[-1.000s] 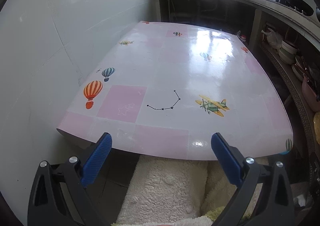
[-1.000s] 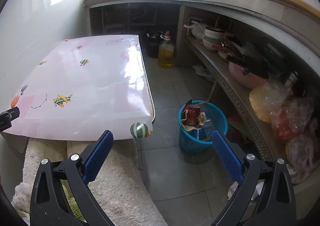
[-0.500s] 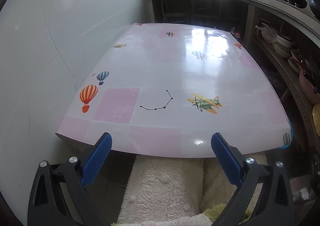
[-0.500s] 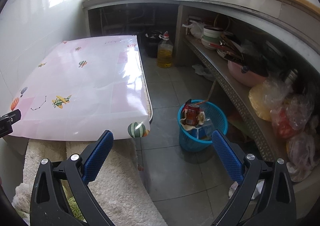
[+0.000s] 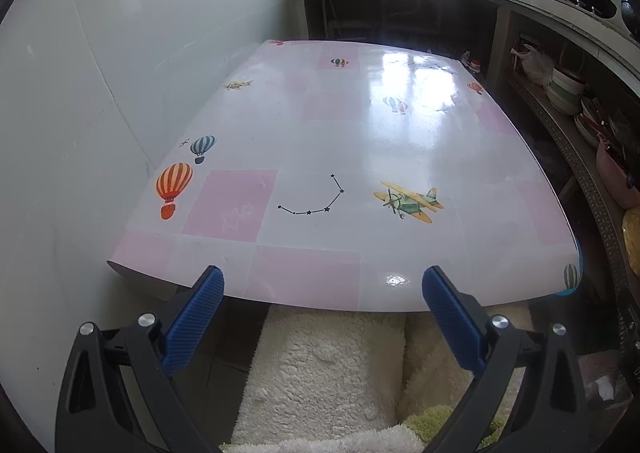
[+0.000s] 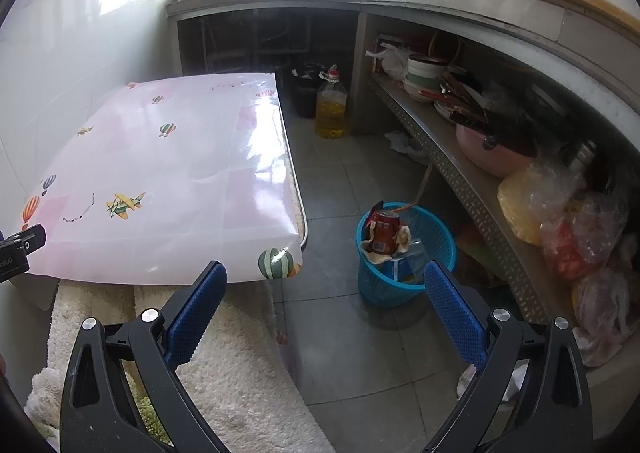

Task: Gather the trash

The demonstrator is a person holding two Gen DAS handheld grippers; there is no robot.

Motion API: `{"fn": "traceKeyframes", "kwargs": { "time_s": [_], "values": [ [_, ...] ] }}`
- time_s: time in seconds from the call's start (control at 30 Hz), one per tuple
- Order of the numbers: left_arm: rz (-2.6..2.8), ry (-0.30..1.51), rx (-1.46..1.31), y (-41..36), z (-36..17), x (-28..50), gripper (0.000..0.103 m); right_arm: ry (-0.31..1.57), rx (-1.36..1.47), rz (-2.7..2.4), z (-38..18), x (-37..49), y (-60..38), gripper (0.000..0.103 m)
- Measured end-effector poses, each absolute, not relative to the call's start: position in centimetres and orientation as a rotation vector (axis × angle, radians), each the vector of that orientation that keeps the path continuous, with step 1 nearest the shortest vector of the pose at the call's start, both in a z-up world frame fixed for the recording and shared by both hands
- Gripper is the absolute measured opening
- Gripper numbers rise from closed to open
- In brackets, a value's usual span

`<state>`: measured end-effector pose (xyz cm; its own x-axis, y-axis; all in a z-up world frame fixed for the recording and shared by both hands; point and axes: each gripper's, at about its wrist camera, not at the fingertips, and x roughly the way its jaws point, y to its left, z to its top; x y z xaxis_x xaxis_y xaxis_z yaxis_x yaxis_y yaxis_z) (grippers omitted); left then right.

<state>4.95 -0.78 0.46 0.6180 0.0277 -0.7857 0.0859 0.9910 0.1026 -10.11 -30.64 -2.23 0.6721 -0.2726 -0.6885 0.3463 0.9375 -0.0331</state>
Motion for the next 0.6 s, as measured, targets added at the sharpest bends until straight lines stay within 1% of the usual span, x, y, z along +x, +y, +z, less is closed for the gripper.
{"fn": "traceKeyframes", "kwargs": {
  "time_s": [0.6],
  "values": [
    [-0.033,0.909,0.139,-0.85,0.41,5.04,0.097,0.753,0.102,-0.351,-1.87,-10.09,-30.32,0.095]
  ]
}}
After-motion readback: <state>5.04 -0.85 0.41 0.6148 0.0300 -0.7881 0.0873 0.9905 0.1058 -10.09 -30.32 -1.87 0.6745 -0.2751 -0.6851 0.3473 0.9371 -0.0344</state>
